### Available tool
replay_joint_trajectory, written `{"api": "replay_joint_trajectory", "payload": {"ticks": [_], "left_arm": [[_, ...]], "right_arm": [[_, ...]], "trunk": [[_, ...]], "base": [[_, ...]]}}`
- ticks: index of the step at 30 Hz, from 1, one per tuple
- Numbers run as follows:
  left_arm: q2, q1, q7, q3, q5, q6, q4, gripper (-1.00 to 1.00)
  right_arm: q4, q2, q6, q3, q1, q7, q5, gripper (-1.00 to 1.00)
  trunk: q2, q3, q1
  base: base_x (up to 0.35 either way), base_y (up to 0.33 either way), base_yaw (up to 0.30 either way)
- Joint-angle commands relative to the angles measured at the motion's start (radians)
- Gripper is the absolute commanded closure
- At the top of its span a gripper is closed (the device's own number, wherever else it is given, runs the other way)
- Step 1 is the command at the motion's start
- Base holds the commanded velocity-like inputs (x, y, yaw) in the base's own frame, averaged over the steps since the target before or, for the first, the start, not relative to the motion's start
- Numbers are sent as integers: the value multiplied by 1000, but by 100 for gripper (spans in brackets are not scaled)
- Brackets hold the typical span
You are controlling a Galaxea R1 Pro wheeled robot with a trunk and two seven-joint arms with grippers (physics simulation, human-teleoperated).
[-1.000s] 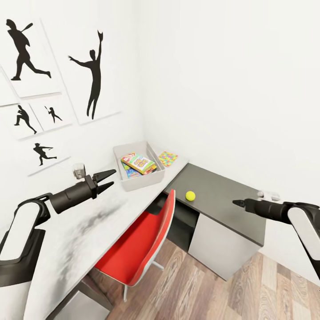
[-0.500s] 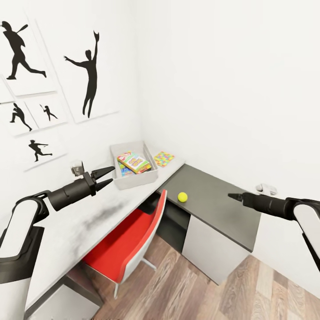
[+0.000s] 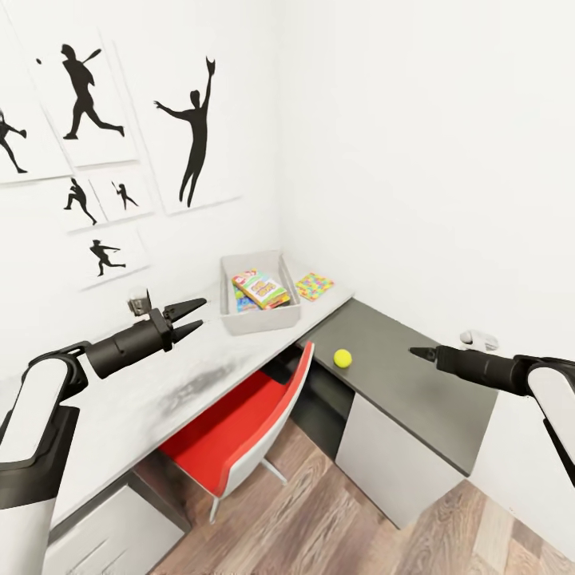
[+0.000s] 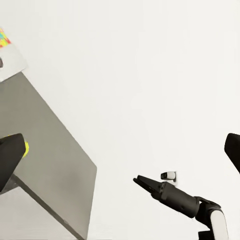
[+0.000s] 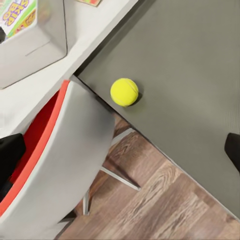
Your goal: Put all the toys in the child's room - the three board games (two on the bed and one on the table), the two jigsaw puzzles on the table, and the tennis ball on the table - inside the toy box on the table in the child's room.
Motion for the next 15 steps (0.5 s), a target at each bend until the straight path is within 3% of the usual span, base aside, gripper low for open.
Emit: {"api": "replay_joint_trajectory", "payload": {"ticks": [1,15], "left_arm": [[0,-1,-6,0,-6,4,1,-100],[0,-4,-7,0,-6,4,0,-100]], "right_arm": [[-1,0,4,0,-1,-10,-11,-100],[5,0,4,-1,-1,-12,-10,-100]], "trunk": [[-2,-2,1],[-2,-3,1]], "base": [[0,-27,249],[0,-5,257]]}}
